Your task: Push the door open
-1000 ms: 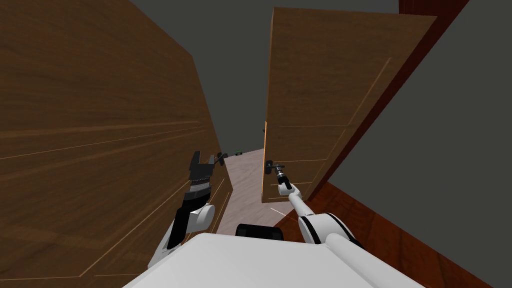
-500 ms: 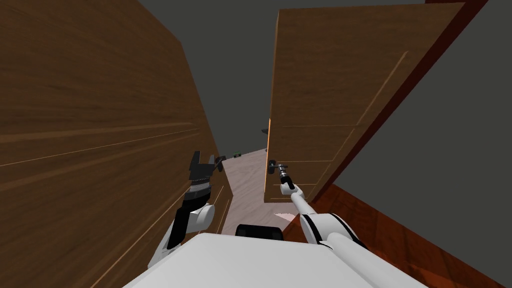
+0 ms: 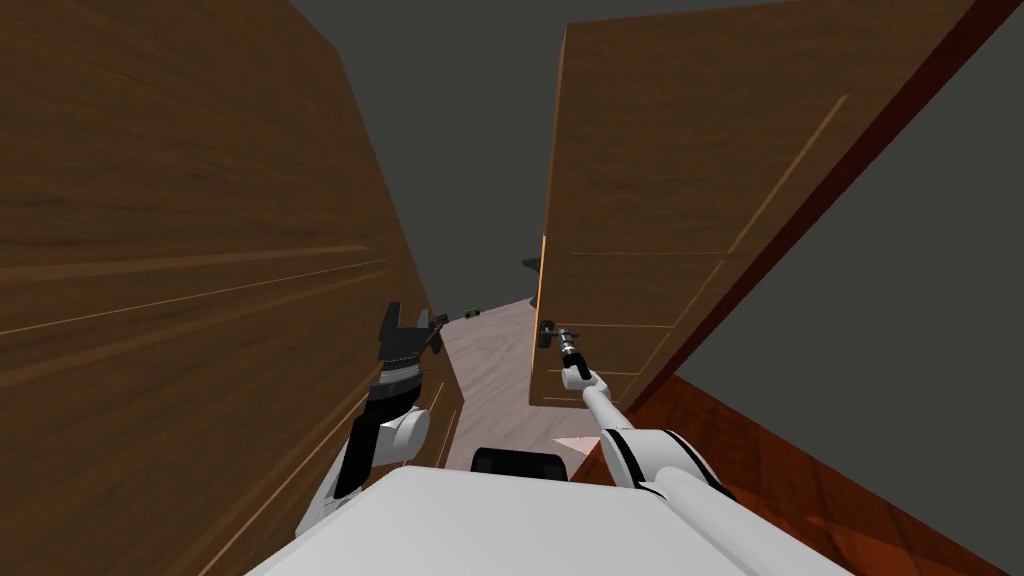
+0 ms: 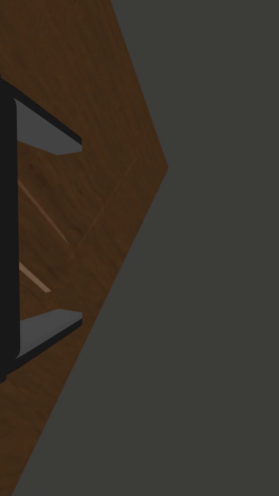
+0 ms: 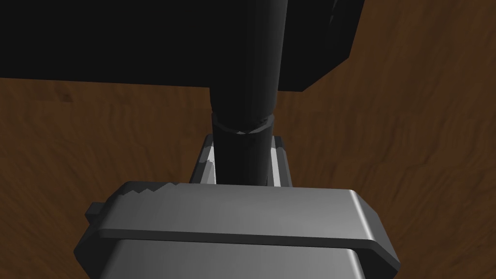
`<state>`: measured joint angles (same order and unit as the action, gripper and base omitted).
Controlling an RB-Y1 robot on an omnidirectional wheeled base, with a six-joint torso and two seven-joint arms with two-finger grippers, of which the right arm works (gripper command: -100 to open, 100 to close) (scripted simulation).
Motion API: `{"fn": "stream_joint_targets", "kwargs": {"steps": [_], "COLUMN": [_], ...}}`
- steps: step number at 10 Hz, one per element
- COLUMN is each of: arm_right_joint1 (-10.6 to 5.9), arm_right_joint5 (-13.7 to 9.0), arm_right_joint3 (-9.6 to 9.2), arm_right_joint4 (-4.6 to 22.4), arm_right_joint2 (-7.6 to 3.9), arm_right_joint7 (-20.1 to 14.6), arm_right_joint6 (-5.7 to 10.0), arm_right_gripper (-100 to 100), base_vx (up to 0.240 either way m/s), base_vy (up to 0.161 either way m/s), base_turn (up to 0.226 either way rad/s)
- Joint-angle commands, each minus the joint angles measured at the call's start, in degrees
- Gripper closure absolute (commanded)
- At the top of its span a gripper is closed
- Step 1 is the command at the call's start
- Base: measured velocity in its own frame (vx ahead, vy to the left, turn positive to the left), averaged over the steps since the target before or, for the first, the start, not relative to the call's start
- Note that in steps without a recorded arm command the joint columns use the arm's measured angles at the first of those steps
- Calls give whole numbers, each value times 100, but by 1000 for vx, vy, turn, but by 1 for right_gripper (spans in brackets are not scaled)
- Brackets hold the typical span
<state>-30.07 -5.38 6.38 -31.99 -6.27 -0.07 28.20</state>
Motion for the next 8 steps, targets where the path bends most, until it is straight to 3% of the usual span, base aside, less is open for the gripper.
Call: {"fn": "stream_joint_targets", "kwargs": {"steps": [1,6,8], "arm_right_joint1": [-98,-201,-213], "arm_right_joint5": [-80,-324,-355], "arm_right_joint3": [121,438,478], "arm_right_joint4": [68,175,131], "arm_right_joint2": [-59,14,25], "arm_right_joint7": [158,668,732], "arm_right_joint6": [111,241,257], "arm_right_gripper": [100,100,100], "base_vx": [181,162,144], "base_vy": [-21,-7,2], "base_turn": [-15,-56,-48]}}
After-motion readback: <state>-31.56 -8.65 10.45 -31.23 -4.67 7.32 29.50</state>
